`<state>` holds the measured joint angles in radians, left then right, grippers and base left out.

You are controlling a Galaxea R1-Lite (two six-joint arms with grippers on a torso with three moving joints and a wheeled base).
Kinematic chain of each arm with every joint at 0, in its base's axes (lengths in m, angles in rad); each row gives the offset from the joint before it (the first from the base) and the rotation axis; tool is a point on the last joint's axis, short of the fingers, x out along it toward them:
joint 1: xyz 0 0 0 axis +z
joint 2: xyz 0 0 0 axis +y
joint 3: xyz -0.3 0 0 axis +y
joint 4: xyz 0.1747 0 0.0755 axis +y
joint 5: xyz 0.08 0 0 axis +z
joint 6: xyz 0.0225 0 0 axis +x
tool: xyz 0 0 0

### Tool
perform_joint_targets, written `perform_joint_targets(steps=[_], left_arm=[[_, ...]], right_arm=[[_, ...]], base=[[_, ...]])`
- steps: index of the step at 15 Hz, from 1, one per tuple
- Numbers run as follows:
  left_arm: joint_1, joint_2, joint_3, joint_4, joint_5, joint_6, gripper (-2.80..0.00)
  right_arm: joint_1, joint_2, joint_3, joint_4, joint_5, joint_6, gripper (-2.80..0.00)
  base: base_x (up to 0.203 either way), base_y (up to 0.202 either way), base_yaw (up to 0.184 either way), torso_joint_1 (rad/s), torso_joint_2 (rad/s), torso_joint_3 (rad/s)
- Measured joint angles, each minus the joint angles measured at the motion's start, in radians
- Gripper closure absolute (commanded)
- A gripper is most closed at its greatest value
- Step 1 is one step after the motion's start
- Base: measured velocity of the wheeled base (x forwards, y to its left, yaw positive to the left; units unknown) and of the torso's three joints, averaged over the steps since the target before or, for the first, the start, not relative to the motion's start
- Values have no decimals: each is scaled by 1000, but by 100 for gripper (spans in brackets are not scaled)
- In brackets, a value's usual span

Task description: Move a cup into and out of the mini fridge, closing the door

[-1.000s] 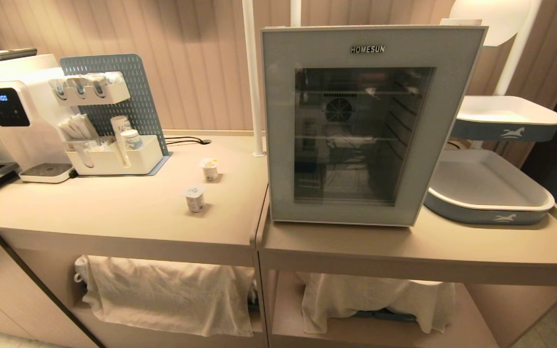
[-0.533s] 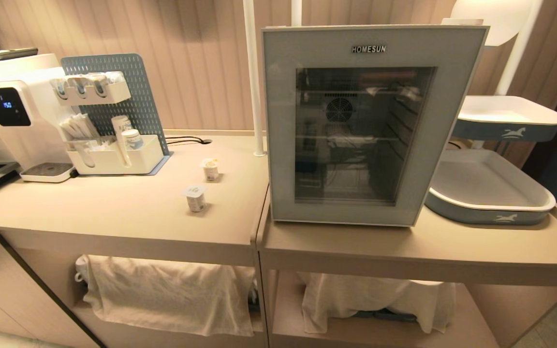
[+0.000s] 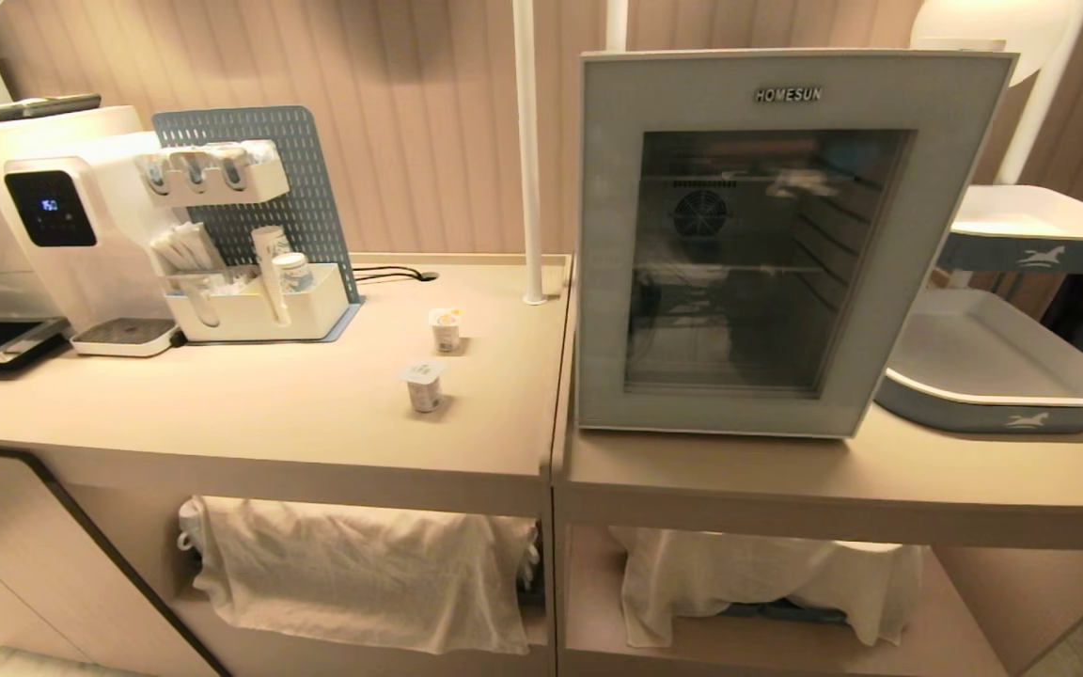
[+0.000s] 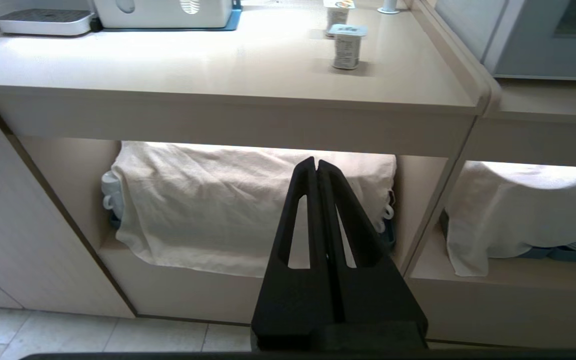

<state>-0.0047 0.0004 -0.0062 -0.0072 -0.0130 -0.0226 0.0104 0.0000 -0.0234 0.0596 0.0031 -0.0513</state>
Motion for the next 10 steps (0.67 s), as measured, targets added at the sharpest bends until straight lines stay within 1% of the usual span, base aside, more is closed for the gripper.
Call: perform_joint_targets(steps=[10], left_arm=[[0, 0, 0, -1, 0, 0, 0]], right_arm=[[0, 0, 0, 0, -2, 5, 0]], base=[[0, 192, 1, 2, 3, 3]])
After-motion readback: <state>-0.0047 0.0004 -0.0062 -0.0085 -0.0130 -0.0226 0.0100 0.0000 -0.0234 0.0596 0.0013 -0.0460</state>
